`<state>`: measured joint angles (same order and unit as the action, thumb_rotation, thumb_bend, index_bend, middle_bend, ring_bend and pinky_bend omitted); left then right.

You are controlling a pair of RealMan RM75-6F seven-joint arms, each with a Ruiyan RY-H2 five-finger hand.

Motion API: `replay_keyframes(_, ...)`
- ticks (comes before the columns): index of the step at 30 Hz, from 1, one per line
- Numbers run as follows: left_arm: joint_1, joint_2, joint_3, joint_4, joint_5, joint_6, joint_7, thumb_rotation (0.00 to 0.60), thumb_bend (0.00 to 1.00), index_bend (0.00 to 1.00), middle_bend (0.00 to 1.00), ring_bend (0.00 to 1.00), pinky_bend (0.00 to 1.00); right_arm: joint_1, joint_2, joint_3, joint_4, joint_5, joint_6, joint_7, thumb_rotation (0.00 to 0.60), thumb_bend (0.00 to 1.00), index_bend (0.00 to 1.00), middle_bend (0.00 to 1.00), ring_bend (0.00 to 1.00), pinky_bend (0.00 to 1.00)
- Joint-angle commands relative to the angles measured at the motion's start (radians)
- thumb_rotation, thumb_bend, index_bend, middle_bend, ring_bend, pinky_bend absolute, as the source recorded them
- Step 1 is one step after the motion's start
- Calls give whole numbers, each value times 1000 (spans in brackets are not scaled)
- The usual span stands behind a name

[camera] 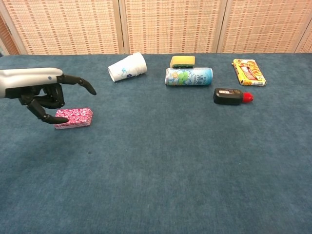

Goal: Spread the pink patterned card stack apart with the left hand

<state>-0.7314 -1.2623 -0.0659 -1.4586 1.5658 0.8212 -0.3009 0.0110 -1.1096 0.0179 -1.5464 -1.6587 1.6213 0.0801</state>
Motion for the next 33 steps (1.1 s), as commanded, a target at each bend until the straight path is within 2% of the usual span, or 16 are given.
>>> replay_keyframes(1,-41,-22,-30,-48,-97,-73,84,600,312,134,972,956,945,-1,-7,4,4,2,6,-17,600,130,77,28,0,44)
replay_keyframes(9,-65,-89,-30,-31,-141,-96,95,600,312,107,974,959,947,-31,-67,32,77,-34,130,-72,600,132,51,31,0,87)
replay_keyframes(13,-73,-117,-44,-27,-181,-93,128,600,312,150,978,965,952,-35,-77,37,88,-33,145,-48,600,133,38,31,0,87)
replay_keyframes(18,-80,-160,-68,-18,-279,-77,242,600,312,176,989,979,965,-31,-74,26,91,-42,130,-45,600,132,39,31,0,87)
replay_keyframes(26,-100,-215,-73,4,-473,-62,454,600,316,187,993,985,971,-30,-64,22,82,-40,123,-32,600,132,51,31,0,87)
replay_keyframes(33,-107,-242,-63,44,-579,-62,529,600,315,193,993,986,971,-32,-66,20,88,-46,128,-29,600,132,53,31,0,87)
